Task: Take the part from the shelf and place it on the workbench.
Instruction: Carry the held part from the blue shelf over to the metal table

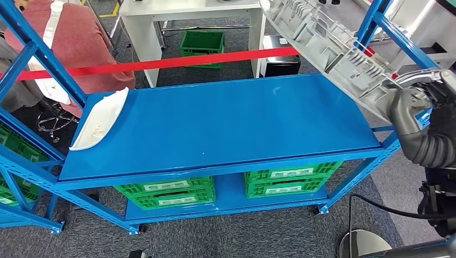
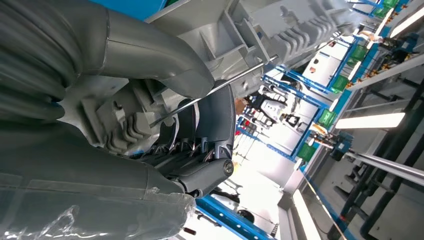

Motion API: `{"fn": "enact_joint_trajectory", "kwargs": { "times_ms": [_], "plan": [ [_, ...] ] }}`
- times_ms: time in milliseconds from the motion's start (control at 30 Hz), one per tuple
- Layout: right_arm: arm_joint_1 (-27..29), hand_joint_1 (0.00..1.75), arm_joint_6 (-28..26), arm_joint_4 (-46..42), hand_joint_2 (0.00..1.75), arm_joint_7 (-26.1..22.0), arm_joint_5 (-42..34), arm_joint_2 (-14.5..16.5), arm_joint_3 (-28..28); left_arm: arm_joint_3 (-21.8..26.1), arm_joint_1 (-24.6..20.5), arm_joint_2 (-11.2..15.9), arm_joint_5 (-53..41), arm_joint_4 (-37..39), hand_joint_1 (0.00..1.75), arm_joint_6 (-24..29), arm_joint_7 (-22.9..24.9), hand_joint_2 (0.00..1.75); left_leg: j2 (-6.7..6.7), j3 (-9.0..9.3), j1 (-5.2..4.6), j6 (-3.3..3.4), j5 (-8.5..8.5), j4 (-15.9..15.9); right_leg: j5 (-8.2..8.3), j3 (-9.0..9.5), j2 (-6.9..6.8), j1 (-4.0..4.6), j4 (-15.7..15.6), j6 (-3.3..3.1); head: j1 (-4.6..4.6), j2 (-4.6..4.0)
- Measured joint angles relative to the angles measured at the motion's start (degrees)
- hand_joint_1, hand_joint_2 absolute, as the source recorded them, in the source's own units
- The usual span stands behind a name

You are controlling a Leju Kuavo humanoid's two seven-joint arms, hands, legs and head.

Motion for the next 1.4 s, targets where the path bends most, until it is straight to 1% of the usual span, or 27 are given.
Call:
{"fn": "enact_joint_trajectory", "kwargs": {
  "times_ms": [33,67,167,233,333,367,400,500,533,567,600,667,733,833,867,933,1000,1033,1067,1100,1133,1200,1233,1267,1333,1367,1400],
  "plan": [
    [0.31,1.75,-0.08,0.00,1.75,0.14,0.15,0.15,-0.07,0.08,0.09,0.00,0.04,0.00,0.00,-0.04,-0.04,0.00,0.00,-0.34,-0.02,0.15,-0.46,1.65,0.10,-0.16,0.01,0.17,0.05,-0.15,-0.19,0.00],
    [0.67,1.75,-0.16,-0.02,1.75,0.25,0.29,0.30,-0.16,0.17,0.16,0.00,0.09,0.00,0.00,-0.09,-0.07,0.00,-0.01,0.20,-0.06,0.41,0.09,1.37,0.22,-0.33,0.06,0.36,0.10,-0.28,-0.34,0.00],
    [1.95,1.75,-0.27,-0.27,1.75,0.77,0.58,0.53,-0.62,0.47,0.17,0.07,0.33,0.03,0.00,-0.20,-0.19,0.00,-0.04,5.78,-0.63,2.20,4.50,-8.35,0.69,-0.65,0.27,0.91,0.20,-0.30,-0.56,0.00],
    [2.71,1.75,-0.12,-0.44,1.75,1.62,1.31,0.58,-0.96,0.67,0.14,0.10,0.51,0.07,0.00,-0.26,-0.32,0.00,-0.06,7.85,-1.16,3.16,5.48,-12.86,1.18,-0.95,0.29,0.89,0.21,0.21,-0.54,0.00],
    [3.71,1.75,0.43,-0.50,1.75,3.37,3.49,0.58,-1.51,0.96,0.37,-0.01,0.74,0.08,0.00,-0.45,-0.44,0.00,-0.01,7.72,-1.37,3.45,6.33,-14.07,1.94,-1.39,0.31,0.52,-0.04,1.38,-0.70,0.00],
    [3.94,1.75,0.56,-0.52,1.75,3.74,3.98,0.57,-1.69,1.01,0.44,-0.03,0.81,0.09,0.00,-0.51,-0.47,0.00,0.07,7.62,-1.22,3.59,6.95,-14.52,1.22,-1.67,0.30,0.51,0.42,1.67,-0.66,0.00],
    [4.07,1.75,0.63,-0.56,1.75,3.98,4.34,0.58,-1.84,1.04,0.47,-0.04,0.86,0.10,0.00,-0.57,-0.49,0.00,0.17,7.39,-1.04,3.75,7.64,-14.94,-0.40,-2.26,0.30,0.50,1.85,1.90,-0.53,0.00],
    [4.55,1.75,0.67,-0.62,1.75,4.13,4.73,0.71,-2.03,1.08,0.51,-0.17,0.94,0.11,0.00,-0.74,-0.51,0.00,0.42,5.63,-0.90,4.02,9.10,-14.87,-7.65,-5.01,0.26,0.34,11.29,2.50,0.21,0.00],
    [4.74,1.75,0.67,-0.62,1.75,4.13,4.77,0.79,-2.04,1.09,0.55,-0.22,0.96,0.11,0.00,-0.76,-0.51,0.00,0.48,4.88,-0.91,3.97,9.46,-14.61,-8.78,-5.29,0.24,0.29,13.79,2.71,0.39,0.00],
    [4.94,1.75,0.67,-0.62,1.75,4.13,4.79,0.84,-2.06,1.10,0.59,-0.26,0.98,0.11,0.00,-0.79,-0.51,0.00,0.53,4.09,-0.90,3.88,9.77,-14.28,-8.72,-4.65,0.22,0.23,14.46,2.88,0.52,0.00],
    [5.14,1.75,0.67,-0.62,1.75,4.14,4.79,0.88,-2.08,1.11,0.62,-0.28,1.01,0.11,0.00,-0.81,-0.51,0.00,0.56,3.29,-0.86,3.75,10.06,-13.86,-7.77,-3.05,0.17,0.15,13.13,3.01,0.66,0.00],
    [5.45,1.75,0.67,-0.63,1.75,4.15,4.79,0.92,-2.16,1.14,0.62,-0.32,1.04,0.11,0.00,-0.88,-0.52,0.00,0.56,1.78,-0.82,3.37,10.48,-12.86,-5.78,2.19,0.03,-0.02,5.89,3.06,0.96,0.00],
    [5.74,1.75,0.67,-0.70,1.75,4.14,4.80,0.95,-2.30,1.21,0.65,-0.35,1.08,0.13,0.00,-0.90,-0.58,0.00,0.50,0.81,-0.93,2.80,10.96,-12.08,-5.27,5.28,0.12,0.15,0.76,2.40,1.18,0.00],
    [6.23,1.75,0.66,-0.85,1.75,4.11,4.81,0.99,-2.47,1.26,0.82,-0.34,1.14,0.16,0.00,-0.94,-0.67,0.00,0.33,0.28,-0.93,1.88,11.98,-11.89,-4.62,4.81,0.20,0.39,0.17,0.93,1.16,0.00],
    [6.40,1.75,0.65,-0.87,1.75,4.10,4.81,0.99,-2.49,1.26,0.91,-0.33,1.20,0.17,0.00,-0.97,-0.67,0.00,0.28,0.01,-0.86,1.57,11.58,-11.66,-4.14,4.47,0.11,0.33,0.11,0.45,1.07,0.00],
    [6.81,1.75,0.63,-0.93,1.75,4.03,4.80,1.00,-2.64,1.27,1.06,-0.32,1.39,0.20,0.00,-1.09,-0.68,0.00,0.21,-1.06,-0.68,0.93,7.92,-8.66,-2.98,3.51,-0.09,0.11,-0.15,-0.37,0.60,0.00],
    [7.27,1.75,0.66,-0.98,1.75,3.88,4.77,1.01,-2.86,1.27,1.09,-0.33,1.58,0.21,0.00,-1.23,-0.69,0.00,0.25,-2.57,-0.48,0.43,2.30,-1.93,-1.84,2.11,-0.12,0.19,-0.11,-0.66,-0.01,0.00],
    [7.46,1.75,0.73,-0.98,1.75,3.78,4.75,1.02,-2.93,1.27,1.08,-0.34,1.63,0.22,0.00,-1.28,-0.70,0.00,0.25,-2.95,-0.42,0.31,0.51,1.24,-1.26,1.29,-0.12,0.24,-0.05,-0.67,-0.22,0.00],
    [7.62,1.75,0.85,-0.98,1.75,3.69,4.76,1.02,-2.98,1.27,1.08,-0.34,1.66,0.22,0.00,-1.32,-0.71,0.00,0.25,-2.62,-0.40,0.31,-0.09,3.10,-0.66,0.44,-0.12,0.29,0.02,-0.66,-0.35,0.00],
    [7.78,1.75,1.04,-0.98,1.75,3.63,4.82,1.02,-3.03,1.27,1.09,-0.34,1.68,0.22,0.00,-1.36,-0.73,0.00,0.26,-1.38,-0.41,0.40,0.56,2.96,-0.09,-0.41,-0.26,0.36,0.12,-0.65,-0.47,0.00],
    [7.97,1.75,1.29,-0.99,1.75,3.60,5.02,1.02,-3.11,1.27,1.08,-0.34,1.69,0.22,0.00,-1.40,-0.77,0.00,0.39,0.84,-0.45,0.61,1.98,0.80,0.46,-1.19,-0.41,0.43,0.20,-0.62,-0.59,0.00],
    [8.38,1.75,1.97,-1.07,1.75,3.75,5.87,1.02,-3.31,1.27,0.91,-0.32,1.73,0.23,0.00,-1.46,-0.85,0.00,1.55,6.81,-0.76,1.33,3.94,-7.29,1.44,-2.25,-0.85,0.61,0.33,-0.39,-0.74,0.00],
    [8.53,1.75,2.32,-1.15,1.75,3.89,6.49,1.02,-3.38,1.27,0.72,-0.32,1.75,0.24,0.00,-1.49,-0.91,0.00,2.24,9.12,-1.01,1.70,3.96,-11.02,1.92,-2.50,-1.13,0.64,0.31,-0.13,-0.75,0.00],
    [8.63,1.75,2.66,-1.23,1.75,4.08,7.15,1.02,-3.42,1.28,0.51,-0.33,1.78,0.24,0.00,-1.50,-0.97,0.00,2.67,10.42,-1.29,2.08,3.65,-13.53,2.39,-2.60,-1.53,0.61,0.21,0.22,-0.72,0.00],
    [8.69,1.75,3.32,-1.38,1.75,4.57,8.54,1.02,-3.48,1.27,0.35,-0.37,1.83,0.25,0.00,-1.51,-1.06,0.00,2.28,10.41,-1.67,2.83,4.02,-15.23,3.47,-2.54,-2.50,0.45,-0.32,1.05,-0.69,0.00],
    [8.70,1.75,3.67,-1.42,1.75,4.87,9.21,1.02,-3.50,1.28,0.42,-0.39,1.86,0.26,0.00,-1.49,-1.06,0.00,1.89,10.06,-1.62,3.20,4.80,-15.59,3.49,-2.63,-2.59,0.35,-0.48,1.43,-0.71,0.00],
    [8.70,1.75,4.02,-1.44,1.75,5.20,9.85,1.01,-3.53,1.28,0.52,-0.40,1.88,0.29,0.00,-1.47,-1.04,0.00,1.55,9.61,-1.49,3.58,5.69,-15.96,2.52,-2.90,-2.32,0.31,-0.08,1.72,-0.67,0.00]
  ]
}}
